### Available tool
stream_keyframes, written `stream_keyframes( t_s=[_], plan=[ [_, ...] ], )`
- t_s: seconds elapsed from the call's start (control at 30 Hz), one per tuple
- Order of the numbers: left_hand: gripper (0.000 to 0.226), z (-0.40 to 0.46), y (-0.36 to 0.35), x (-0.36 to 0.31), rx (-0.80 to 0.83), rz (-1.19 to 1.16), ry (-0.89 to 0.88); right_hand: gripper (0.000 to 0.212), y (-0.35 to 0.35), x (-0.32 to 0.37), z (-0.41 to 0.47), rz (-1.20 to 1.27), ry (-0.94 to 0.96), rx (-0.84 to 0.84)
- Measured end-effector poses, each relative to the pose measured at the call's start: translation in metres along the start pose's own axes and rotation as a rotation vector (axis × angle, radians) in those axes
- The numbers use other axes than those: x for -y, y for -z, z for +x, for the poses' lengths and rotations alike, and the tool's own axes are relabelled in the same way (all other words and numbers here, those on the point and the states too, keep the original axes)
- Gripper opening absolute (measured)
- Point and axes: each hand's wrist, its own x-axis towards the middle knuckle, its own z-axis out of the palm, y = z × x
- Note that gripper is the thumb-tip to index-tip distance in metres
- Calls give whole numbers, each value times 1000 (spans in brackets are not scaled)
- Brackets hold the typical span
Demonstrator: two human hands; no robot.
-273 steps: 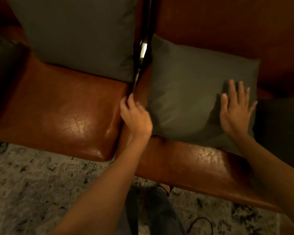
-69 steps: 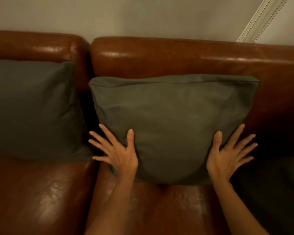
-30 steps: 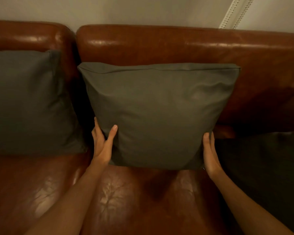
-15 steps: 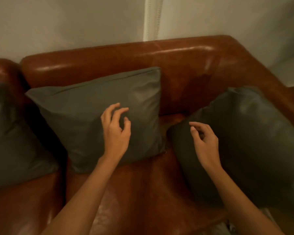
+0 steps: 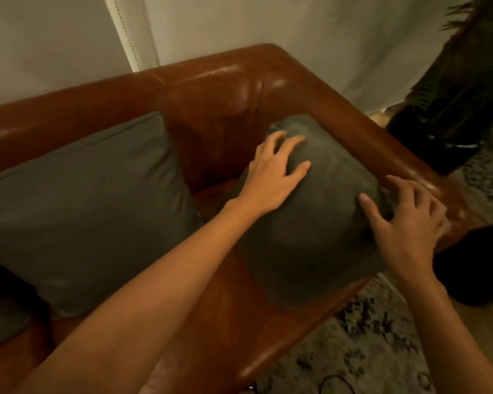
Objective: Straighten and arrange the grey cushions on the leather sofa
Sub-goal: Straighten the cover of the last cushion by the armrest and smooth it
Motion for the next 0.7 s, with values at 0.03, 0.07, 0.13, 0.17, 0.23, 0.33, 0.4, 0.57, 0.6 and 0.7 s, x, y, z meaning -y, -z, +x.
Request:
stream_keyframes(
  t_s=[0.03, 0.07, 0.13, 0.17, 0.23, 0.33, 0.4, 0.57, 0.6, 0.7],
  plan=[
    [53, 6, -8, -8, 41, 20, 18, 62, -1, -6, 1, 13, -60, 42],
    [56, 11, -16, -14, 93, 45, 38, 68, -3, -10, 0, 48, -101, 75],
    [63, 18, -32, -18, 187, 123, 74, 69, -8, -15, -1, 104, -127, 80],
    [66, 19, -38, -17, 210, 161, 84, 65, -10, -16, -1, 117, -125, 57],
    [69, 17, -46, -13, 198, 190, 86, 60, -14, -15, -1, 139, -118, 1],
    [68, 10, -48, -6, 134, 180, 75, 56, -23, -14, -2, 189, -82, -63],
    [66, 4, -44, -6, 76, 121, 63, 52, -25, -12, -4, 238, -38, -105],
    [56, -15, -25, -6, -132, -81, 61, 38, -17, 2, -9, 356, 142, -155],
    [56, -18, -22, -6, -151, -111, 80, 36, -12, 7, -9, 349, 182, -164],
    [55, -28, -11, -13, -206, -180, 138, 33, 12, 26, -4, 277, 296, -153]
  ],
)
